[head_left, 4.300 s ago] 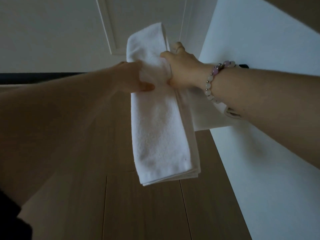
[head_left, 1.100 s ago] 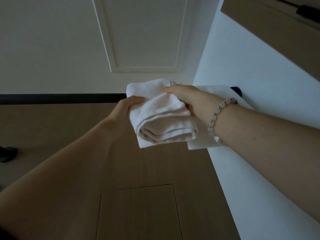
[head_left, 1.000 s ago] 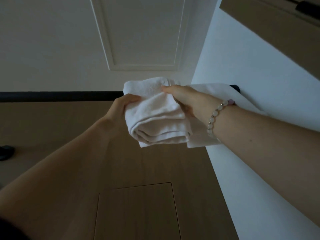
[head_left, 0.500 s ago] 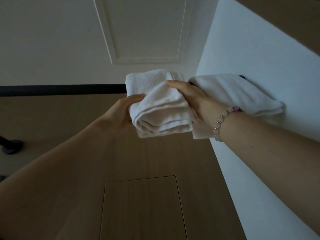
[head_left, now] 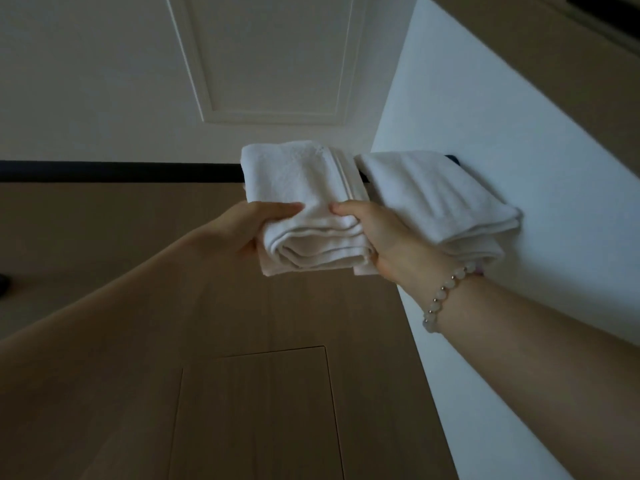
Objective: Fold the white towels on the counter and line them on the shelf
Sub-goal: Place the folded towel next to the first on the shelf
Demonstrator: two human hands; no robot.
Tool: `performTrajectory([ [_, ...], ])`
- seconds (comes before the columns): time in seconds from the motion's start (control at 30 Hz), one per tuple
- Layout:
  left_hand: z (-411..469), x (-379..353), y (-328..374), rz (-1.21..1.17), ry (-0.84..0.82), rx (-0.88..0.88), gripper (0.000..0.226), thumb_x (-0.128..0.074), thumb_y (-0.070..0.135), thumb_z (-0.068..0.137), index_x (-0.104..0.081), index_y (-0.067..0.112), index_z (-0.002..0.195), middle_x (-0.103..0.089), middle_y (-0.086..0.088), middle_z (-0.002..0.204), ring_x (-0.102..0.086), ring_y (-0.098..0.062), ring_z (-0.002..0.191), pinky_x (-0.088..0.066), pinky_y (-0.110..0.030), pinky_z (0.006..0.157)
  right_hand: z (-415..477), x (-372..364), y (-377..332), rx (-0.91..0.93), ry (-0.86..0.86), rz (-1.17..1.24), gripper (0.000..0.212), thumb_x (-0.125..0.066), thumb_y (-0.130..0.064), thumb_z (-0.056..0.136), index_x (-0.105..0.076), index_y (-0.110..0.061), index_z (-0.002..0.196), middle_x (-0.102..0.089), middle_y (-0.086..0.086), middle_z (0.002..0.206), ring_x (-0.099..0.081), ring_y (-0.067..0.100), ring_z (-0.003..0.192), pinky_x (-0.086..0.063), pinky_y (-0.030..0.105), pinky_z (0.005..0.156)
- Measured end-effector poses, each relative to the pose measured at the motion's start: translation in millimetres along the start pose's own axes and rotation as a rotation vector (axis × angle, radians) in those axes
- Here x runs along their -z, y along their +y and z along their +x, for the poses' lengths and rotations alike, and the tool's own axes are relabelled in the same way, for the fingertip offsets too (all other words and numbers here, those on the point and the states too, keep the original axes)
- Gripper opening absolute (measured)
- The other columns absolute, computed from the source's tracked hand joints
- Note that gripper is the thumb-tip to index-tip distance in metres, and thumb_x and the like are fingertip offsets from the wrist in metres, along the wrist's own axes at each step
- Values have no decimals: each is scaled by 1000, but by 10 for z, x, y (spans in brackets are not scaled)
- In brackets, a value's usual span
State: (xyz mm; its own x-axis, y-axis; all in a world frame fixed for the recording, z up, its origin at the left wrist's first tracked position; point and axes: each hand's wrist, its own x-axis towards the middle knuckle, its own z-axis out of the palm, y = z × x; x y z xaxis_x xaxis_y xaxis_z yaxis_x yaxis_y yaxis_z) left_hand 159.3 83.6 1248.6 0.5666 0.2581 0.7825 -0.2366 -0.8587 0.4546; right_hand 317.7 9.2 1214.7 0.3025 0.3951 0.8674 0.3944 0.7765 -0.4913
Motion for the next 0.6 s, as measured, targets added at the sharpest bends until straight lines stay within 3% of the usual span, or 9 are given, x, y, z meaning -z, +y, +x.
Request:
performTrajectory([
  [0.17, 111, -99, -80, 68, 6, -61, 49, -77, 34, 68, -62, 0, 101, -73, -10, 89, -71, -18, 83, -54, -23, 63, 57, 122, 163, -28, 89, 42, 43, -68, -36, 79, -65, -4, 107, -69, 21, 105, -67, 36, 96, -48, 33, 79],
  [0.23, 72, -116, -175, 41, 40, -82, 48, -75, 38, 69, -64, 2, 99, -73, -9, 87, -71, -17, 79, -54, -22, 60, 59, 110, 207, -15, 105, 72, 44, -72, -35, 76, -64, -8, 110, -69, 14, 105, -67, 29, 96, -50, 34, 89],
  [0.33, -28, -119, -253, 34, 55, -82, 47, -68, 40, 67, -66, 4, 97, -74, -5, 81, -71, -16, 76, -54, -23, 59, 41, 65, 323, -8, 109, 123, 49, -74, -37, 70, -65, -9, 110, -70, 7, 103, -67, 23, 96, -50, 40, 94],
  [0.47, -147, -193, -241, 67, 80, -91, 48, -69, 40, 60, -65, 10, 99, -74, -3, 87, -71, -16, 79, -55, -25, 65, -17, 110, 349, -16, 102, 282, 44, -72, -23, 77, -62, 0, 113, -70, 14, 105, -69, 25, 95, -53, 36, 91],
  [0.6, -239, -286, -264, -88, 73, -141, 38, -70, 27, 66, -63, 15, 101, -74, 4, 87, -71, -13, 84, -57, -23, 69, -93, 134, 301, 25, 65, 335, 33, -66, -13, 83, -63, 3, 111, -69, 18, 106, -68, 28, 96, -56, 32, 83],
])
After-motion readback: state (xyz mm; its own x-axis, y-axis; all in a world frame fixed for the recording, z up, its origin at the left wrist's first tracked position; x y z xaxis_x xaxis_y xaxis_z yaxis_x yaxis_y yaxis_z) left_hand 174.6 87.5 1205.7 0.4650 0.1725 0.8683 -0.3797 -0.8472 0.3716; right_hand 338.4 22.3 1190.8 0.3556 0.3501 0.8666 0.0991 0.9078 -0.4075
